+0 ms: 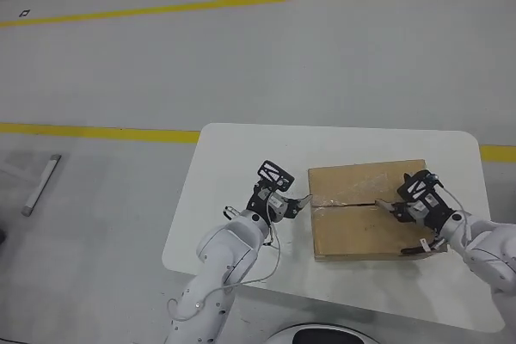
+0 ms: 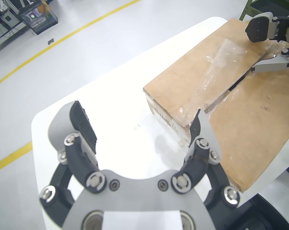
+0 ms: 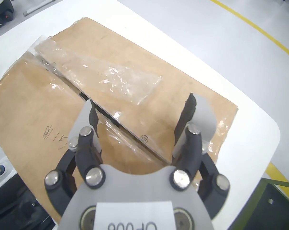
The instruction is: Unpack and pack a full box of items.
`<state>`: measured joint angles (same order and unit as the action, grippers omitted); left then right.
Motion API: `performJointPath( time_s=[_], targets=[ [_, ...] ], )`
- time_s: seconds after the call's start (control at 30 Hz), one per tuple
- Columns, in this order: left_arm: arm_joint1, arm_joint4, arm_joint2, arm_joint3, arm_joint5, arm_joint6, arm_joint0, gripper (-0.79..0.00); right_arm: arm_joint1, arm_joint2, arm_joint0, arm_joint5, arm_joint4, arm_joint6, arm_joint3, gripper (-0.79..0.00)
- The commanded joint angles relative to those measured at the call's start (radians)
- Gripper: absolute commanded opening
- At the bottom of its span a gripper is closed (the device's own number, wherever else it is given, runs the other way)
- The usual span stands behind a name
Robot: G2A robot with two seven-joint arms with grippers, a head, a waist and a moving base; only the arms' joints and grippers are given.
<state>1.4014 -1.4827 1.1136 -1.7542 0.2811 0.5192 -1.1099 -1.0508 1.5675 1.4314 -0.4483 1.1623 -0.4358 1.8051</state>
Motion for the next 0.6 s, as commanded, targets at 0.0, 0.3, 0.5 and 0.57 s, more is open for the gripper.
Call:
performJointPath(
  time_s=[0.0,0.3,0.5,0.57],
  targets=[
    [-0.001,0.001,0.001,0.002,0.001,0.000,0.001,0.000,0.000,-0.017,-0.018,-0.004,0.009,-0.011,-0.008,-0.425],
    [-0.003,0.009,0.004,0.009,0.007,0.000,0.007,0.000,-0.002,-0.068,-0.067,-0.005,0.065,-0.036,-0.022,-0.406],
    [-0.003,0.017,0.000,0.019,0.009,0.002,0.015,0.000,-0.004,-0.071,-0.088,-0.016,-0.013,-0.037,-0.037,-0.505],
    [-0.003,0.021,0.000,0.021,0.010,0.001,0.017,0.000,-0.004,-0.056,-0.091,-0.026,-0.090,-0.058,-0.044,-0.425]
  ],
)
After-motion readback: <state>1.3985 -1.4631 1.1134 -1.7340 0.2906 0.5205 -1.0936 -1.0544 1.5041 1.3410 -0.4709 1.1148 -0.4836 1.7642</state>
